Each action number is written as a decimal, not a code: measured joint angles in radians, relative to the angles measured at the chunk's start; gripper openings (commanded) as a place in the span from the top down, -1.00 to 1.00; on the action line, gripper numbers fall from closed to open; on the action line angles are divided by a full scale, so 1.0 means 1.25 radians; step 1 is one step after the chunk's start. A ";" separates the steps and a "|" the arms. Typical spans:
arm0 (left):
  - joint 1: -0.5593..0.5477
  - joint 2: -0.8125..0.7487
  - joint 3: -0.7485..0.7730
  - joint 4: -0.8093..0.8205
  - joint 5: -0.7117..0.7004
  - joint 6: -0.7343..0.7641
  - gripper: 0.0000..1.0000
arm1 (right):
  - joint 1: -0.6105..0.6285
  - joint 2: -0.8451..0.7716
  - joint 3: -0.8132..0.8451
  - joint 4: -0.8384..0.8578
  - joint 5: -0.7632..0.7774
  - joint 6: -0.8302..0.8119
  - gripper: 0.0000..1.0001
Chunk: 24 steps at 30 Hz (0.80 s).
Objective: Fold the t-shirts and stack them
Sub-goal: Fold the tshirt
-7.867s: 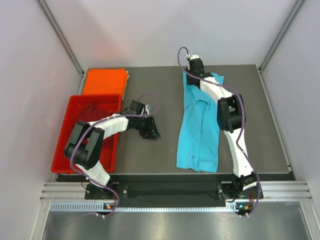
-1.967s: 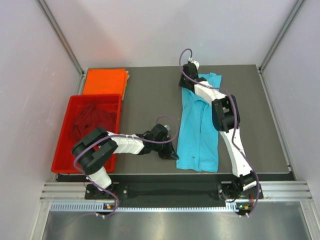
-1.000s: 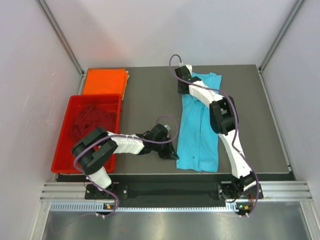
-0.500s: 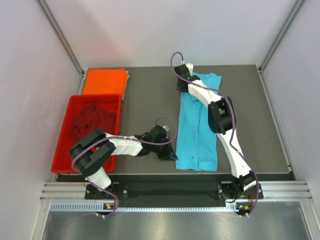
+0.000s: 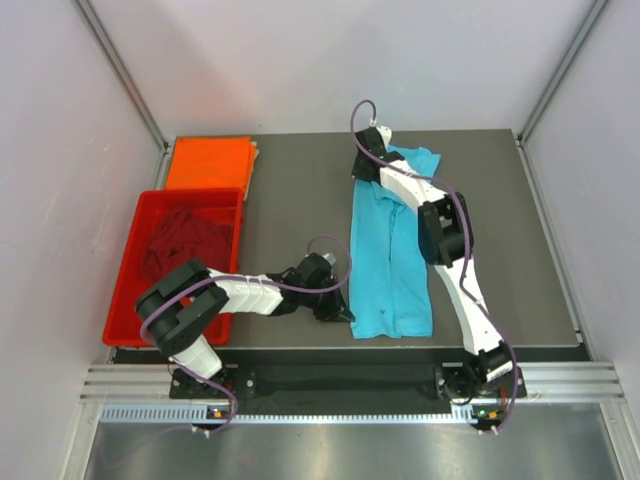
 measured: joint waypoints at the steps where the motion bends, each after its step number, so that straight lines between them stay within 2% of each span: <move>1: 0.000 0.000 0.000 0.000 0.000 0.000 0.98 | 0.000 0.000 -0.007 0.012 -0.006 0.000 1.00; 2: 0.000 0.000 0.000 0.000 0.000 0.000 0.93 | 0.000 0.000 -0.011 0.022 -0.011 0.000 0.96; 3: 0.000 0.000 0.000 -0.001 -0.001 0.000 0.80 | 0.000 0.000 -0.017 0.035 -0.017 -0.001 0.84; 7: -0.002 -0.001 0.004 -0.009 -0.005 -0.001 0.55 | 0.000 -0.027 -0.076 0.096 -0.047 -0.009 0.49; 9: -0.005 -0.005 0.011 -0.023 -0.009 0.002 0.49 | 0.000 -0.048 -0.113 0.114 -0.066 -0.024 0.32; 13: -0.009 -0.038 0.023 -0.095 -0.033 0.017 0.28 | 0.000 -0.122 -0.194 0.085 -0.094 -0.059 0.10; 18: -0.011 -0.099 0.026 -0.207 -0.085 0.064 0.18 | 0.000 -0.287 -0.289 -0.013 -0.140 -0.080 -0.02; 24: -0.009 -0.164 -0.004 -0.269 -0.099 0.092 0.15 | 0.000 -0.641 -0.568 -0.099 -0.147 -0.038 -0.02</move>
